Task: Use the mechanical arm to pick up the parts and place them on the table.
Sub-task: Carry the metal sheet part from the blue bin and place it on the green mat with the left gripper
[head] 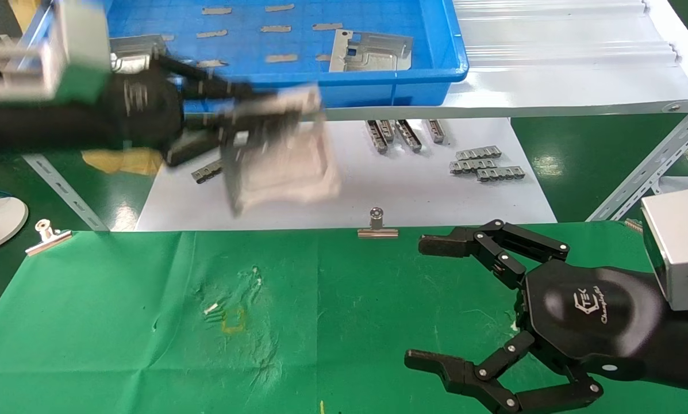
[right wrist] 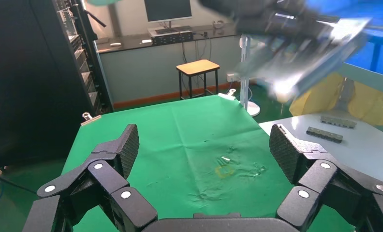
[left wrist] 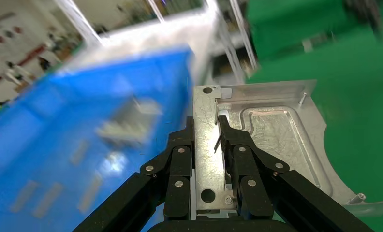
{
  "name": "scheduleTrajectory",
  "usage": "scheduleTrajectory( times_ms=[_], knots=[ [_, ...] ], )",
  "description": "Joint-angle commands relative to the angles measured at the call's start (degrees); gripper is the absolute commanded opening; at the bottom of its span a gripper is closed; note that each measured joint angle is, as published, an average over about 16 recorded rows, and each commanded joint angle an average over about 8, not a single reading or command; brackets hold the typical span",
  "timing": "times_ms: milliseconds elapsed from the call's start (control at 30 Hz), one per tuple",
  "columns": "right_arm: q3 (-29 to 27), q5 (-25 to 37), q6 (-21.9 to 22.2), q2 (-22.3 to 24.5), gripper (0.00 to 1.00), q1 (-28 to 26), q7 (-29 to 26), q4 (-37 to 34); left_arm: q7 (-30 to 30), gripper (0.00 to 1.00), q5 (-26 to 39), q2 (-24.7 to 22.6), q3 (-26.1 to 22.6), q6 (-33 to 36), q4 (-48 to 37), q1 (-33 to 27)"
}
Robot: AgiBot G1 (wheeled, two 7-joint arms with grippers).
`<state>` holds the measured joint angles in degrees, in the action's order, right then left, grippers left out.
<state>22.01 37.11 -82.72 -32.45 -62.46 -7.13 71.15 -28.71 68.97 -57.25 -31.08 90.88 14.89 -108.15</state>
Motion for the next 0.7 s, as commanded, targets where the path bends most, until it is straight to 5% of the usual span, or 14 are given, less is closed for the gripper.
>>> scheduleTrajectory(
  times_ms=[33, 467, 500, 700],
  knots=[
    [0.00, 0.00, 0.00, 0.00, 1.00, 0.00, 0.00, 0.00, -2.24, 0.00, 0.12, 1.47, -1.47, 1.05, 2.80, 1.99],
    [0.00, 0.00, 0.00, 0.00, 1.00, 0.00, 0.00, 0.00, -17.57, 0.01, 8.48, -1.19, -12.49, -2.28, -1.05, 6.29],
    [0.00, 0.00, 0.00, 0.00, 1.00, 0.00, 0.00, 0.00, -18.46, 0.06, 8.91, -1.62, -12.78, -2.91, -1.97, 6.39],
    [0.00, 0.00, 0.00, 0.00, 1.00, 0.00, 0.00, 0.00, -22.25, 0.81, 10.62, -3.67, -13.77, -6.95, -6.89, 6.90]
  ],
)
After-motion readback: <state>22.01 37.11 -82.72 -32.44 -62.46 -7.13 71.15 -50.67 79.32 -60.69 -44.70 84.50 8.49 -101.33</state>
